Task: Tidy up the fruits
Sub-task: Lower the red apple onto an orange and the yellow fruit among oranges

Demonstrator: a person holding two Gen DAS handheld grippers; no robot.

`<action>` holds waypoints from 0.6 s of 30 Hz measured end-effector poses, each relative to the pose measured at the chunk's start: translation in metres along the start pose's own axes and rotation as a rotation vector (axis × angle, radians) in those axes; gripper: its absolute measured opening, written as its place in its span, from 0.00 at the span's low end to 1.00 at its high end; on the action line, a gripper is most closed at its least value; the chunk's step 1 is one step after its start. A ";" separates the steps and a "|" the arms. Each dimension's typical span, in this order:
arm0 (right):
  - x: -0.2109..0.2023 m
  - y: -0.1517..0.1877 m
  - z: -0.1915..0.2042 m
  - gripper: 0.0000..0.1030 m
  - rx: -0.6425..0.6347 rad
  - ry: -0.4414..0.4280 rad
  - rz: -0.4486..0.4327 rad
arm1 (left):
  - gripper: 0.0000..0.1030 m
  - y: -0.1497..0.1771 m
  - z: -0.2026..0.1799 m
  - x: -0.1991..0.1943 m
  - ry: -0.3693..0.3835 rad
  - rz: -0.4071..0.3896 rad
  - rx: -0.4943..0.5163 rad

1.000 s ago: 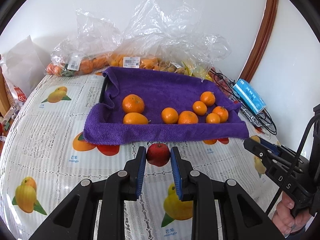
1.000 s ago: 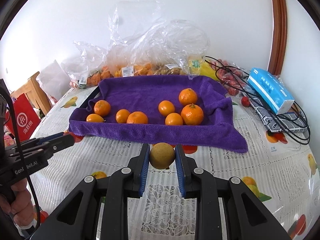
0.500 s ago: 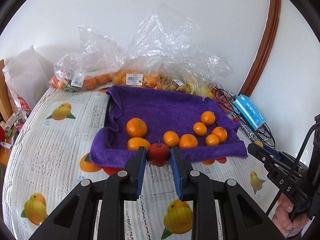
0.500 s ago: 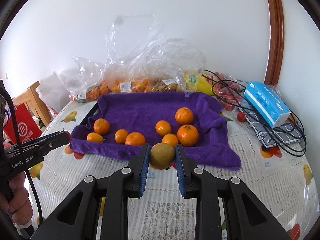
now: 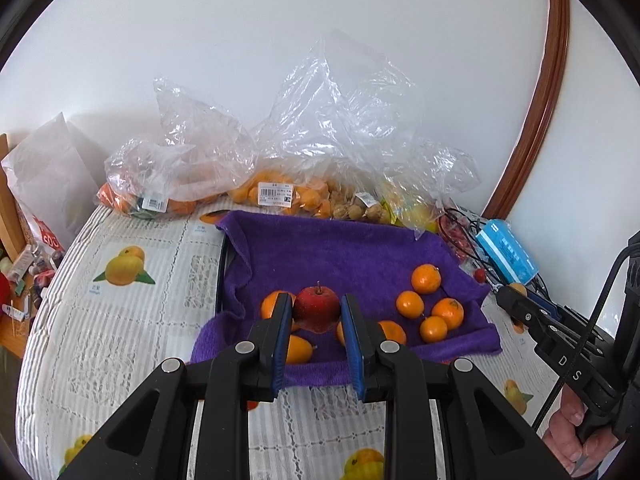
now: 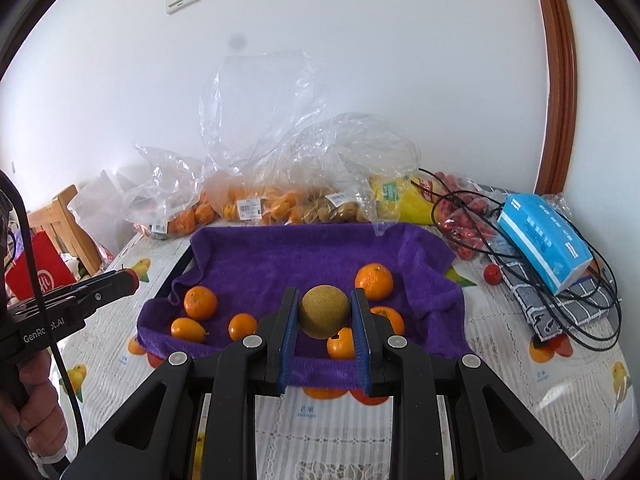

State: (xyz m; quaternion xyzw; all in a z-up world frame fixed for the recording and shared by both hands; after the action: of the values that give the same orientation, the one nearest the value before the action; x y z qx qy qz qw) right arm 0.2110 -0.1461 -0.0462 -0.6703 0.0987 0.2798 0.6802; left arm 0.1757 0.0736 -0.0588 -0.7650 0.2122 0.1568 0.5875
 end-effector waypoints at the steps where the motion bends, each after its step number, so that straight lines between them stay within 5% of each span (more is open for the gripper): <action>1: 0.002 -0.002 0.000 0.25 0.001 -0.002 -0.001 | 0.23 -0.002 0.000 0.001 -0.001 -0.004 0.000; 18: 0.042 -0.021 -0.006 0.25 0.011 0.000 -0.006 | 0.23 -0.015 0.012 0.044 -0.037 0.013 -0.001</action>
State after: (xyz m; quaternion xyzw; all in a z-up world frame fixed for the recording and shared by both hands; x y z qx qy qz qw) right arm 0.2575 -0.1402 -0.0499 -0.6667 0.0983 0.2772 0.6848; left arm 0.2214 0.0819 -0.0714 -0.7608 0.2060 0.1749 0.5900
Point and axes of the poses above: each gripper's, at about its wrist camera, not at the fingertips, and x roughly the way its jaws point, z to its left, y to its underside, the point moved 2 cm from there along x, roughly the way its jaws point, and after that the axes turned 9 degrees about -z, right-handed, at the moved point
